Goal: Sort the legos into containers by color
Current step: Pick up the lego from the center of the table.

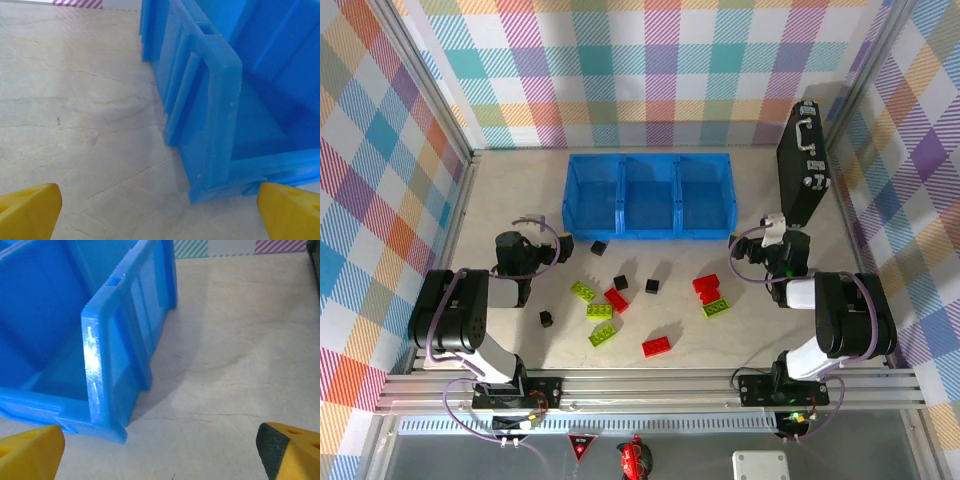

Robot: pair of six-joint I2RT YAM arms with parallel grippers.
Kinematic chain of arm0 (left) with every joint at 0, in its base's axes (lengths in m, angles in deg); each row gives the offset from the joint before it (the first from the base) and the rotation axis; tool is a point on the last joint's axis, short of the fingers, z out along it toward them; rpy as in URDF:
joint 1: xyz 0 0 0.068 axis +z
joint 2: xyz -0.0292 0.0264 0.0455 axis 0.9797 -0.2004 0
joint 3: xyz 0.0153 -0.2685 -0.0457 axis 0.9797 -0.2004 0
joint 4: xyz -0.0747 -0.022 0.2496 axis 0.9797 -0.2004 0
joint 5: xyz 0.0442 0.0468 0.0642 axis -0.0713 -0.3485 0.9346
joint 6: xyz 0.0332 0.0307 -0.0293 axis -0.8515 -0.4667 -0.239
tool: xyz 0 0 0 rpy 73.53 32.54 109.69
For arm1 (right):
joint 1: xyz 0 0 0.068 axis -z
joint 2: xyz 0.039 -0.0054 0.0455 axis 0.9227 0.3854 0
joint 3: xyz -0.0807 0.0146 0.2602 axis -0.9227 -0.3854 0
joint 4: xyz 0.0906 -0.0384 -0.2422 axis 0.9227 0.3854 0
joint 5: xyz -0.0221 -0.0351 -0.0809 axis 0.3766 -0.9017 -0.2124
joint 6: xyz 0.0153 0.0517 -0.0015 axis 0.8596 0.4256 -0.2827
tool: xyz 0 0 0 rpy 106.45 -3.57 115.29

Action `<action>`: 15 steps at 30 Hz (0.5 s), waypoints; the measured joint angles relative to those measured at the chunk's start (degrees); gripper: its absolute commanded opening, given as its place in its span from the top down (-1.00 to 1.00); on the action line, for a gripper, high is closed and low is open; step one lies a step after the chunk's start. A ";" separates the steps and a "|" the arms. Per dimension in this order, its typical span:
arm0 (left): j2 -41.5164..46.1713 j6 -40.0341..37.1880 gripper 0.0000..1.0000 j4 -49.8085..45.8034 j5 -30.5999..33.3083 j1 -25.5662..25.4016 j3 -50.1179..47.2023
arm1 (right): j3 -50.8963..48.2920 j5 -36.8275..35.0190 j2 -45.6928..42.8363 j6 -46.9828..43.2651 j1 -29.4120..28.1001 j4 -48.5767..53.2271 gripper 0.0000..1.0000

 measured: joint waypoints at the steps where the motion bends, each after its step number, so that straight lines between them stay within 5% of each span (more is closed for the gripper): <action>1: 0.00 -0.02 -0.99 0.00 -0.26 0.00 -0.02 | 0.00 0.22 0.00 0.00 0.00 0.00 -0.98; 15: 0.00 0.00 -0.99 0.00 -0.44 0.00 -0.22 | 0.00 0.55 0.00 0.00 0.00 0.00 -0.98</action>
